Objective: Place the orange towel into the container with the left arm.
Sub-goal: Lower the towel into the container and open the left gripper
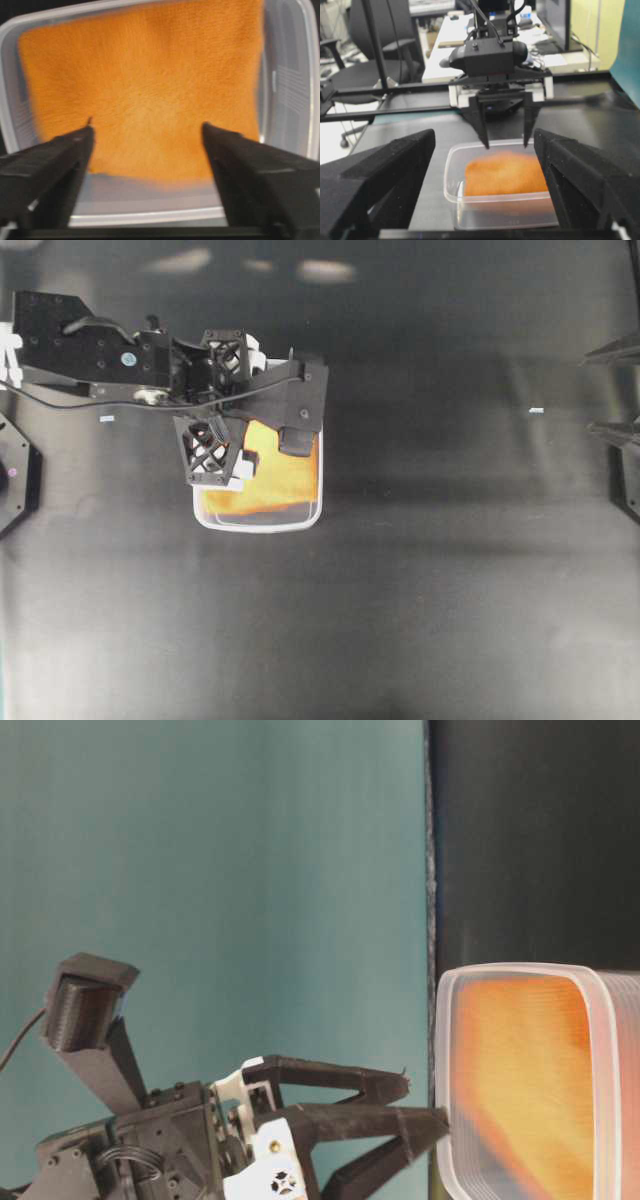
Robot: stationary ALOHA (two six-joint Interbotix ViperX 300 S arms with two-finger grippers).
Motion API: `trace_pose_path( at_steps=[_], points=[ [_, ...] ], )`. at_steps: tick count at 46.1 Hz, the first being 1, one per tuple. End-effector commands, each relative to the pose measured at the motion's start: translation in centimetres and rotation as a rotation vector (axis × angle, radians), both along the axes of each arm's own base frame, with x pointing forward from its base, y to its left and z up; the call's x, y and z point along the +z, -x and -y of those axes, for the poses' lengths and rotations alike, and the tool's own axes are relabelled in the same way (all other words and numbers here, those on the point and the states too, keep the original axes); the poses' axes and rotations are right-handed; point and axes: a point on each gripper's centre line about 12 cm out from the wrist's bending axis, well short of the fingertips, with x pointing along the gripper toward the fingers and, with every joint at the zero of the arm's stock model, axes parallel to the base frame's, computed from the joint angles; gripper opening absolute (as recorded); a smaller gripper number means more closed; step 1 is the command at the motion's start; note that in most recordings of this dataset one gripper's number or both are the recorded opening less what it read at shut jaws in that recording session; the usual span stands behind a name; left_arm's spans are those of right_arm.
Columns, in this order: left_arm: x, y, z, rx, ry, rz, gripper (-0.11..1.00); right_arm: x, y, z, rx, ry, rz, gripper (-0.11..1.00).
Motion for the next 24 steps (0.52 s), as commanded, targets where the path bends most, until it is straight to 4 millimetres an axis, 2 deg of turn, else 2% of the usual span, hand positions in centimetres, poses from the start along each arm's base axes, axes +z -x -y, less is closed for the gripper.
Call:
trace_pose_path(
  at_steps=[1,8,17,24],
  points=[
    [0.8,-0.3,0.0,-0.01,-0.007,0.022,0.88,0.4,-0.1,0.0,-0.002,-0.004,0.012,0.77],
    [2.0,-0.3,0.1,0.004,0.0,0.037,0.9,0.4,-0.1,0.0,-0.002,-0.004,0.014,0.77],
    [8.9,1.3,0.1,0.006,-0.011,0.19,0.9,0.1,0.0,0.0,-0.002,-0.005,0.005,0.77],
    [13.4,3.7,0.4,-0.006,-0.021,0.348,0.9,-0.2,0.0,0.0,-0.003,-0.005,0.002,0.77]
  ],
)
